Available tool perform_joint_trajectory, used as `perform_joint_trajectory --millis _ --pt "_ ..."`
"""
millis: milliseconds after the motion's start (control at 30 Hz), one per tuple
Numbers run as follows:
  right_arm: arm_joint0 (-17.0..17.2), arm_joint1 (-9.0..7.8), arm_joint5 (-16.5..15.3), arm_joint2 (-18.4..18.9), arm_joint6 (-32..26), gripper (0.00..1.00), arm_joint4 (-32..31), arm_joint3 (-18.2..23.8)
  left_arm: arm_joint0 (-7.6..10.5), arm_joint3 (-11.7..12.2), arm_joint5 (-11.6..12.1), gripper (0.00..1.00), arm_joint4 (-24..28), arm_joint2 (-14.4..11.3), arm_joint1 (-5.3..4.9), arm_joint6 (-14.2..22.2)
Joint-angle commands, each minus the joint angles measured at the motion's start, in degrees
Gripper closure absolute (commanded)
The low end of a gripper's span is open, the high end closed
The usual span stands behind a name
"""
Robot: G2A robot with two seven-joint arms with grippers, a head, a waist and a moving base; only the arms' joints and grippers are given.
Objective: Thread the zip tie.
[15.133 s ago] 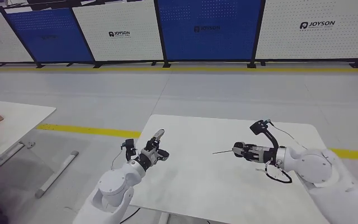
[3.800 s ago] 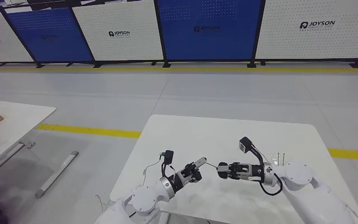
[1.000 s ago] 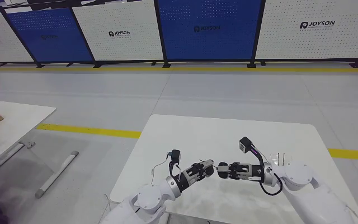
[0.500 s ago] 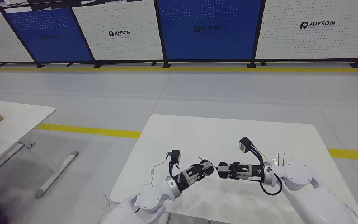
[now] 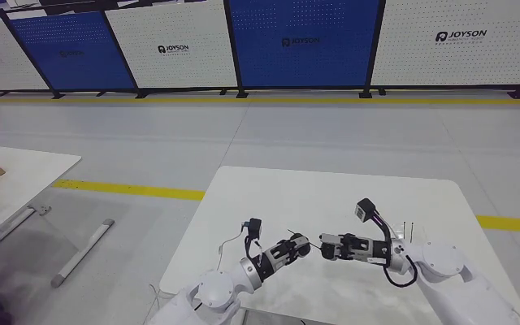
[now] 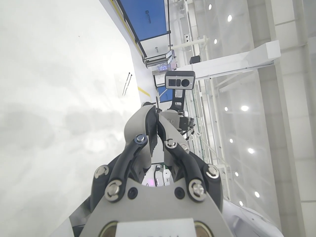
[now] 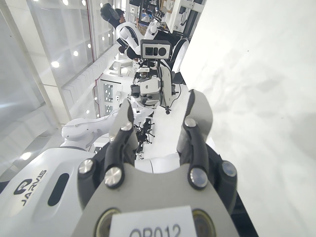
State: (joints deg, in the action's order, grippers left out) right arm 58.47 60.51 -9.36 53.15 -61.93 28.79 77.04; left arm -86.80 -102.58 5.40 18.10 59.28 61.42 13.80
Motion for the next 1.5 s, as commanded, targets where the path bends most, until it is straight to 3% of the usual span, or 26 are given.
perform_joint_trajectory --millis 0,167,633,700,900,967,1100,1167,1467 --pt "0.95 -0.27 -0.57 1.17 0.16 0.0 0.28 0.32 -0.33 -0.03 -0.05 1.0 0.08 0.17 0.02 -0.47" --pt "3.82 -0.83 -4.38 4.14 0.74 0.0 2.08 0.89 -0.89 0.86 0.33 1.0 2.22 1.01 0.12 -0.82" --pt "3.82 -0.83 -4.38 4.14 0.74 0.0 2.08 0.89 -0.87 0.85 0.37 1.0 2.27 1.02 0.14 -0.94" --pt "3.82 -0.83 -4.38 4.14 0.74 0.0 2.08 0.89 -0.68 0.56 1.32 1.0 3.26 1.3 0.28 -1.56" --pt "3.82 -0.83 -4.38 4.14 0.74 0.0 2.08 0.89 -2.72 -3.65 7.94 1.0 8.39 5.17 0.06 -0.29" --pt "3.82 -0.83 -4.38 4.14 0.74 0.0 2.08 0.89 -4.6 -6.18 10.69 1.0 9.59 7.02 -0.18 0.62" --pt "3.82 -0.83 -4.38 4.14 0.74 0.0 2.08 0.89 -8.2 -10.88 14.01 1.0 12.0 10.44 -0.63 2.6" --pt "3.82 -0.83 -4.38 4.14 0.74 0.0 2.08 0.89 -9.55 -12.23 14.08 1.0 11.61 11.84 -0.72 2.14" --pt "3.82 -0.83 -4.38 4.14 0.74 0.0 2.08 0.89 -9.55 -12.23 14.08 1.0 11.61 11.84 -0.72 2.14"
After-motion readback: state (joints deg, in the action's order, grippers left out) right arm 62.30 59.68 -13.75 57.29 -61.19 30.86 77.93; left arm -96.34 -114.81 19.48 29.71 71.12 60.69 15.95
